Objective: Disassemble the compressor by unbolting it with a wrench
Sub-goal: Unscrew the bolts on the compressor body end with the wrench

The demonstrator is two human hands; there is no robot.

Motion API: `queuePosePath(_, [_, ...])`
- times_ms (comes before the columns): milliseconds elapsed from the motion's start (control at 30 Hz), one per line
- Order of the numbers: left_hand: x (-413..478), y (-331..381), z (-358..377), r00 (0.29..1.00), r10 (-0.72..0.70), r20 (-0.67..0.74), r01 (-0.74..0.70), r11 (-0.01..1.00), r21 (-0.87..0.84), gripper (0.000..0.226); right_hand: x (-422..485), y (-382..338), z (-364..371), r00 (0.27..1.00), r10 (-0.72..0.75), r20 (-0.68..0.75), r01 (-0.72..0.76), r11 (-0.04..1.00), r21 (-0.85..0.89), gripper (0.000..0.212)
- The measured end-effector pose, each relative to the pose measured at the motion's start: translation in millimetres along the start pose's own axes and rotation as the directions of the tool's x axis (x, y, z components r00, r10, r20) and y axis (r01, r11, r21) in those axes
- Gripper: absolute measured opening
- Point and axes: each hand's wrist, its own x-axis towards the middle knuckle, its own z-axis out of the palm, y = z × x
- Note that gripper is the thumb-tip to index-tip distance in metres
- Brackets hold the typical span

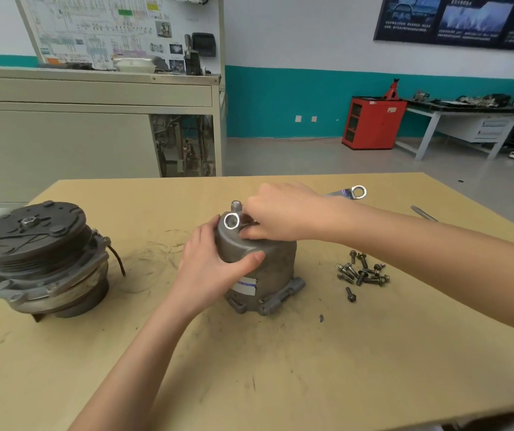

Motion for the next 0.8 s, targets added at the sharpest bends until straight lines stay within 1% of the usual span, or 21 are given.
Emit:
queuePosePath(167, [-0.1, -0.1, 0.1, 1.0, -0.004, -0.005, 0.004, 1.0, -0.003, 0.117, 8.3, 4.8, -14.9, 0.98, -0.076, 0.183, 0.068, 0.996, 0.049, 0.031])
queuePosePath(233, [-0.2, -0.2, -0.1, 1.0, -0.006, -0.005, 0.006, 1.0, -0.001, 0.117, 11.9, 9.7, -30.0, 0.975, -0.098, 0.198, 0.084, 0.993, 0.081, 0.029])
queuePosePath(300, [-0.1, -0.9, -0.4, 1.0, -0.008, 0.0, 0.008, 1.0, 0.001, 0.119, 11.0, 18.4, -51.9, 0.985, -0.08, 0.155, 0.062, 0.991, 0.115, 0.027])
queuePosePath(367, [0.1, -1.6, -0.2, 1.0, -0.001, -0.001, 0.001, 1.0, 0.001, 0.119, 1.8, 33.4, -74.0, 0.997, -0.03, 0.076, 0.018, 0.987, 0.159, 0.027])
queuePosePath(467, [1.3, -2.2, 0.4, 1.0, 0.001, -0.005, -0.001, 1.0, -0.002, 0.12, -26.6, 58.6, -77.3, 0.994, 0.093, -0.049, -0.083, 0.982, 0.169, 0.03])
queuePosePath(533, [1.8, -3.5, 0.9, 1.0, 0.005, -0.004, -0.006, 1.0, -0.011, 0.121, -54.6, 71.1, -44.1, 0.965, 0.227, -0.134, -0.204, 0.965, 0.166, 0.031])
queuePosePath(567, [2.5, -4.2, 1.1, 1.0, 0.005, -0.006, -0.005, 1.0, -0.014, 0.121, -70.7, 73.3, -19.4, 0.94, 0.304, -0.154, -0.281, 0.947, 0.157, 0.03])
queuePosePath(600, [2.8, -4.7, 1.4, 1.0, 0.004, -0.007, -0.004, 1.0, -0.012, 0.121, -88.0, 72.5, 7.5, 0.913, 0.387, -0.13, -0.37, 0.919, 0.136, 0.029])
queuePosePath(667, [3.3, -6.4, 1.8, 1.0, 0.01, -0.011, -0.01, 1.0, -0.015, 0.122, -121.9, 67.9, 60.5, 0.866, 0.5, -0.021, -0.498, 0.865, 0.051, 0.033])
queuePosePath(733, [4.2, -7.6, 1.6, 1.0, 0.025, -0.019, -0.025, 0.999, -0.021, 0.123, -150.2, 63.7, 102.4, 0.837, 0.546, 0.046, -0.545, 0.838, -0.024, 0.037])
queuePosePath(800, [5.1, -9.0, 1.7, 0.999, 0.032, -0.02, -0.032, 0.999, -0.024, 0.123, -168.2, 61.3, 130.1, 0.833, 0.551, 0.059, -0.547, 0.834, -0.068, 0.038])
